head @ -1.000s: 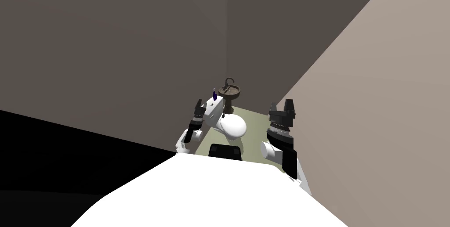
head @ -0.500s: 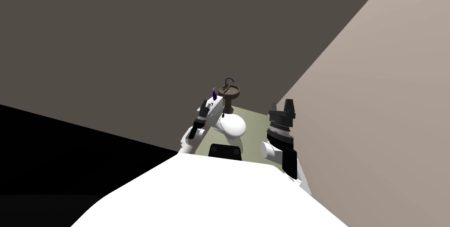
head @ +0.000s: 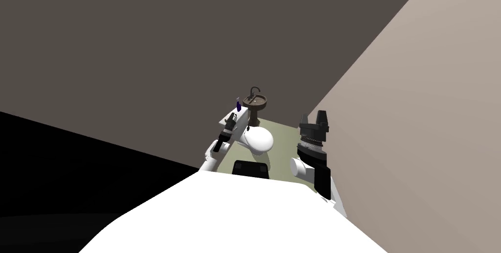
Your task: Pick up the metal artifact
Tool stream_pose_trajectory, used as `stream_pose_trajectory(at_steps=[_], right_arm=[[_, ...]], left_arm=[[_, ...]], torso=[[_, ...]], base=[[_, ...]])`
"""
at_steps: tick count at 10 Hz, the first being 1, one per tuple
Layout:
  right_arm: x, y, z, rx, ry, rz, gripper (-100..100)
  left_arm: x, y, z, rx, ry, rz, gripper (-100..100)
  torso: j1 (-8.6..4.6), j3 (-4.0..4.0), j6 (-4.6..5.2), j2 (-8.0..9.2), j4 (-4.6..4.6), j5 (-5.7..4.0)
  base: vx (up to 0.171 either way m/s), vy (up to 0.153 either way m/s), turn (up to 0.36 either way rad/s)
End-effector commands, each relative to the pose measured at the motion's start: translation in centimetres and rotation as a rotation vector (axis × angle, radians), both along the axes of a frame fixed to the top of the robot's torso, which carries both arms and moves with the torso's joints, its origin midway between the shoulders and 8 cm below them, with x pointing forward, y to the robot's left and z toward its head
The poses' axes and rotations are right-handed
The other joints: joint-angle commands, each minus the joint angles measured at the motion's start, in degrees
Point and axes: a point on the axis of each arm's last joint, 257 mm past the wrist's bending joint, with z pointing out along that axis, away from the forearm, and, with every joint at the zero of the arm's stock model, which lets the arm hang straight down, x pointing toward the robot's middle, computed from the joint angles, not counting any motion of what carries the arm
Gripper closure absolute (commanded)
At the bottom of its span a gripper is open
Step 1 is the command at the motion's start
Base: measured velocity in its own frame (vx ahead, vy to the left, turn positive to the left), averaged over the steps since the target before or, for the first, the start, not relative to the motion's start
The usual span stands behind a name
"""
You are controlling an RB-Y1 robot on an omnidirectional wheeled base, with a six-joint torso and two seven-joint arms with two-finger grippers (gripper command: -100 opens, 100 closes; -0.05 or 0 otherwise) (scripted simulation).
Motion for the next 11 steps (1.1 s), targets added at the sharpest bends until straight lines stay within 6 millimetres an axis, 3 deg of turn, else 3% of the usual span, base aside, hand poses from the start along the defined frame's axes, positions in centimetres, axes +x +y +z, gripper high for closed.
stream_pose_trajectory(at_steps=[1,9,11], right_arm=[[0.0,0.0,0.0,0.000,0.000,0.000,0],[0.0,0.0,0.0,0.000,0.000,0.000,0],[0.0,0.0,0.0,0.000,0.000,0.000,0]], left_arm=[[0.8,0.0,-1.5,0.013,0.033,-0.004,-100],[5.0,-2.2,-6.2,0.112,0.152,-0.053,-100],[5.1,-1.9,-7.6,0.117,0.181,-0.047,-100]], torso=[[0.00,0.00,0.00,0.00,0.00,0.00],[0.00,0.00,-0.01,0.00,0.00,0.00],[0.00,0.00,-0.02,0.00,0.00,0.00]], base=[[-0.013,-0.013,-0.001],[-0.010,-0.012,0.003],[-0.004,-0.005,-0.001]])
